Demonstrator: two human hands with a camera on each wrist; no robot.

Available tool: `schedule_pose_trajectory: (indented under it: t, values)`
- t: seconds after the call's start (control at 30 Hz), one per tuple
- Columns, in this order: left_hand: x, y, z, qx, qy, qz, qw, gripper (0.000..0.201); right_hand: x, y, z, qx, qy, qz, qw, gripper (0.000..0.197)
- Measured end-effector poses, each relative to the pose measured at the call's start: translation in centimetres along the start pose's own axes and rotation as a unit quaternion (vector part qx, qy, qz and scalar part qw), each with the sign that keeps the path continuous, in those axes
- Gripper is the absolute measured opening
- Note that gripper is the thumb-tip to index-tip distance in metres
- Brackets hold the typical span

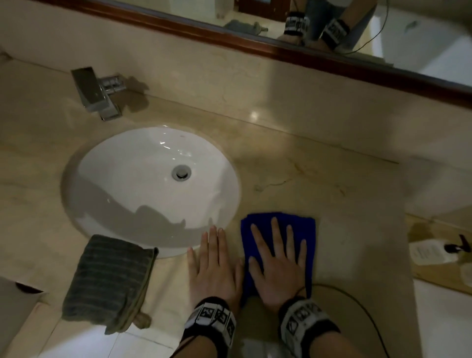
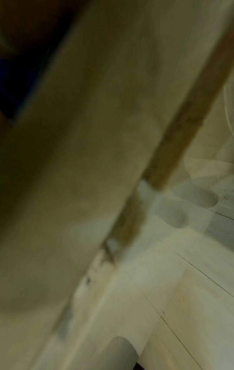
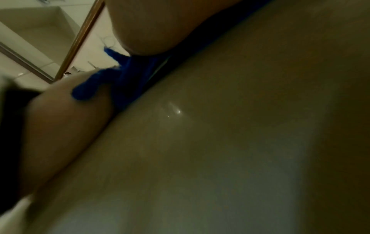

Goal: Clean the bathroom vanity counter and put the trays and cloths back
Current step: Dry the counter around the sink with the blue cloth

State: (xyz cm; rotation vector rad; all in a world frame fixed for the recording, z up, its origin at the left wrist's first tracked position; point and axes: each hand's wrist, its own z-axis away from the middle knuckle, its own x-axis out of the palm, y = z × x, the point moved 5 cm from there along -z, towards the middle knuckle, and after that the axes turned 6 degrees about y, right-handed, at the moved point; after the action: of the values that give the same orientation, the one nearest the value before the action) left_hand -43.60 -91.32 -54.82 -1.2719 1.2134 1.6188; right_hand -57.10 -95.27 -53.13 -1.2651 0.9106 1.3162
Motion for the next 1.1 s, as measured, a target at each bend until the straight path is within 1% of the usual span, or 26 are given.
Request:
schedule_pose_trajectory:
  t: [0.13, 0.23, 0.33, 0.43, 0.5, 0.53, 0.6, 0.67, 0.77, 0.8, 0.83, 0.87, 0.93, 1.0, 1.03, 1.1]
  values:
    - [0.6, -0.1, -0.2, 0.011, -0.005, -0.009, 1.000, 0.069, -0.3, -0.6, -5.1, -0.014, 0.015, 0.008, 1.000, 0.064]
    - [0.6, -0.1, -0.4, 0.014, -0.008, -0.008, 1.000, 0.068, -0.1, -0.5, -5.5, -0.018, 0.015, 0.006, 1.000, 0.063]
    - [-0.2, 0.0, -0.1, -0.001, -0.022, -0.004, 1.000, 0.068, -0.1, -0.4, -3.9, -0.029, 0.021, 0.000, 0.999, 0.064]
    - [-1.2, 0.3, 0.1, -0.001, -0.036, 0.013, 0.999, 0.072, 0.1, -0.6, -0.6, -0.051, 0.012, 0.002, 0.999, 0.066]
    - [-1.8, 0.4, 0.5, 0.007, -0.024, 0.064, 0.998, 0.073, 0.5, -0.9, 2.6, -0.086, -0.013, -0.002, 0.996, 0.069]
    - [-2.3, 0.4, 0.6, 0.008, -0.015, 0.106, 0.994, 0.072, 0.6, -1.3, 4.3, -0.112, -0.027, -0.005, 0.993, 0.070]
    - [-3.3, 0.3, 1.4, 0.001, 0.002, 0.195, 0.981, 0.070, 0.9, -2.8, 7.1, -0.153, -0.046, -0.019, 0.987, 0.071]
    - [-3.9, -0.3, 2.8, -0.004, 0.010, 0.237, 0.971, 0.066, 1.6, -5.1, 8.6, -0.171, -0.081, -0.033, 0.981, 0.081]
    - [-4.1, -2.4, 4.1, -0.014, 0.024, 0.230, 0.973, 0.065, 2.2, -8.9, 8.2, -0.207, -0.085, -0.054, 0.973, 0.105]
    - [-4.2, -3.4, 4.2, -0.021, 0.027, 0.228, 0.973, 0.068, 2.2, -9.9, 7.6, -0.227, -0.090, -0.045, 0.969, 0.109]
    - [-4.3, -4.2, 4.2, -0.023, 0.029, 0.227, 0.973, 0.071, 2.2, -10.6, 7.0, -0.249, -0.088, -0.013, 0.964, 0.109]
    - [-4.3, -4.8, 4.3, -0.017, 0.026, 0.223, 0.974, 0.072, 2.3, -11.0, 6.6, -0.269, -0.098, 0.019, 0.958, 0.107]
    - [-4.4, -4.9, 4.5, 0.017, 0.004, 0.186, 0.982, 0.069, 2.0, -10.8, 6.3, -0.279, -0.120, 0.036, 0.952, 0.100]
    - [-4.0, -4.6, 4.6, 0.049, -0.021, 0.140, 0.989, 0.068, 1.8, -10.1, 5.9, -0.267, -0.102, 0.037, 0.958, 0.088]
    - [-3.7, -4.7, 4.6, 0.052, -0.030, 0.122, 0.991, 0.069, 1.9, -9.3, 5.6, -0.239, -0.090, 0.036, 0.966, 0.081]
    - [-2.7, -5.2, 4.5, 0.053, -0.047, 0.078, 0.994, 0.070, 1.3, -6.7, 4.8, -0.160, -0.067, 0.030, 0.984, 0.067]
